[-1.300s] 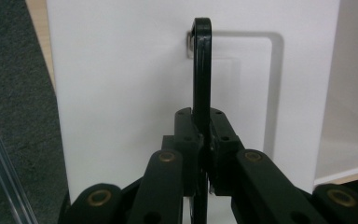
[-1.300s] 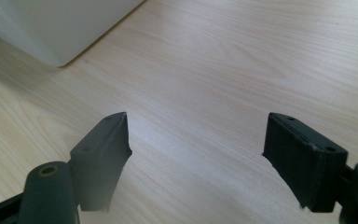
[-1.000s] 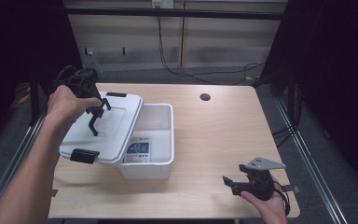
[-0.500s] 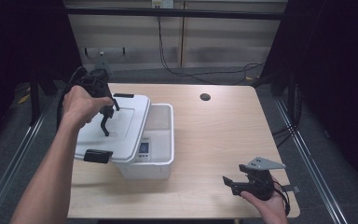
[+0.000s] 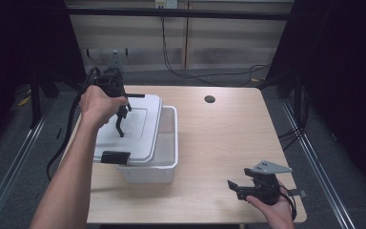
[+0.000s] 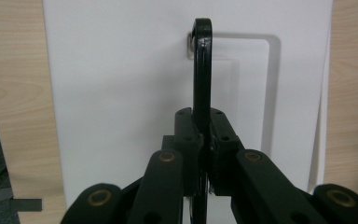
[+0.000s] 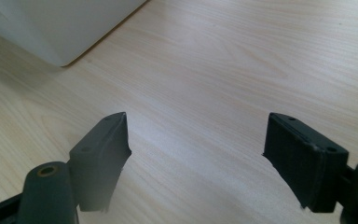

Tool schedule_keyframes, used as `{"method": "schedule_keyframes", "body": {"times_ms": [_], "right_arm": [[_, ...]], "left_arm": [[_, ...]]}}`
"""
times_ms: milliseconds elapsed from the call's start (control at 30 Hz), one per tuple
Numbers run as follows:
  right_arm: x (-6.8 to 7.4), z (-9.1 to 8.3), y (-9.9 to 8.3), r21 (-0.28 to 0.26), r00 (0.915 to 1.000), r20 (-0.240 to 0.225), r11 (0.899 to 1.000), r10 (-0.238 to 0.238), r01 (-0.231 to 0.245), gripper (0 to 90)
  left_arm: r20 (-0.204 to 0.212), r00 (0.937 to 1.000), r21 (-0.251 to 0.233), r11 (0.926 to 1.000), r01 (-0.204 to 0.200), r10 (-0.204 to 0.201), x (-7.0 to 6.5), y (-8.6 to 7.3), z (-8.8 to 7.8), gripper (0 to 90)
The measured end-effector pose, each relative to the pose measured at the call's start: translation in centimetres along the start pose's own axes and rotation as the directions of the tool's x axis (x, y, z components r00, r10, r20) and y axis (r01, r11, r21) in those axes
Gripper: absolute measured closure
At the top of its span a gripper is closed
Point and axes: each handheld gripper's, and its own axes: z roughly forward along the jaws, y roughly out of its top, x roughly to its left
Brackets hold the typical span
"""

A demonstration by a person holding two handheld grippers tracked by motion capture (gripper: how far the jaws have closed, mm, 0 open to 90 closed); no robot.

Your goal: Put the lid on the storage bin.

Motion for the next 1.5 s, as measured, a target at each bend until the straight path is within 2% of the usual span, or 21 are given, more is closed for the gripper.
{"method": "schedule_keyframes", "body": {"times_ms": [233,367,433,500,600,700,933,1100,1200,1300,1367,1500], "right_arm": [[0.0,0.0,0.0,0.003,1.0,-0.002,1.0,0.0,0.0,21.6],[0.0,0.0,0.0,0.001,1.0,-0.003,1.0,0.0,0.0,21.5],[0.0,0.0,0.0,0.004,1.0,-0.001,1.0,-0.001,0.001,21.5],[0.0,0.0,0.0,0.004,1.0,0.001,1.0,-0.005,0.005,21.4],[0.0,0.0,0.0,0.005,1.0,-0.003,1.0,-0.004,0.004,21.3],[0.0,0.0,0.0,0.003,1.0,-0.005,1.0,-0.007,0.007,21.1],[0.1,0.0,0.0,0.003,0.9999,-0.008,1.0,-0.008,0.008,20.8],[0.1,0.0,0.0,0.004,0.9999,-0.009,1.0,-0.009,0.009,20.8],[0.1,0.0,0.0,0.002,0.9999,-0.01,1.0,-0.006,0.007,20.8],[0.1,-0.1,0.0,0.003,0.9999,-0.011,1.0,-0.01,0.01,20.8],[0.1,0.0,0.0,0.004,0.9999,-0.011,1.0,-0.01,0.01,20.8],[0.1,-0.1,0.0,0.002,0.9999,-0.011,1.0,-0.011,0.011,20.8]], "left_arm": [[0.008,0.9989,-0.006,0.9989,0.046,-0.046,-0.8,0.1,0.8,84.8],[0.009,0.9986,-0.003,0.9987,0.052,-0.052,-1.1,-0.1,1.0,84.7],[0.032,0.9966,-0.017,0.9969,0.076,-0.076,-1.3,-0.2,1.1,84.7],[0.039,0.9959,-0.012,0.9965,0.082,-0.082,-1.4,-0.3,1.1,84.7],[0.052,0.996,0.001,0.9973,0.073,-0.073,-1.9,-0.2,1.5,84.7],[0.057,0.9952,-0.006,0.9967,0.08,-0.08,-1.9,-0.2,1.6,84.6],[0.035,0.9942,-0.013,0.9947,0.102,-0.102,-2.2,-0.3,1.9,84.6],[0.056,0.9925,-0.004,0.994,0.109,-0.109,-2.9,-0.2,2.5,84.5],[0.058,0.9934,0.01,0.9951,0.099,-0.099,-3.0,-0.1,2.7,84.6],[0.054,0.9928,-0.004,0.9942,0.107,-0.107,-3.0,-0.1,2.9,84.5],[0.057,0.9934,0.012,0.995,0.099,-0.099,-3.0,0.0,2.9,84.4],[0.076,0.9909,0.012,0.9937,0.111,-0.112,-3.2,-0.1,3.2,84.6]]}}
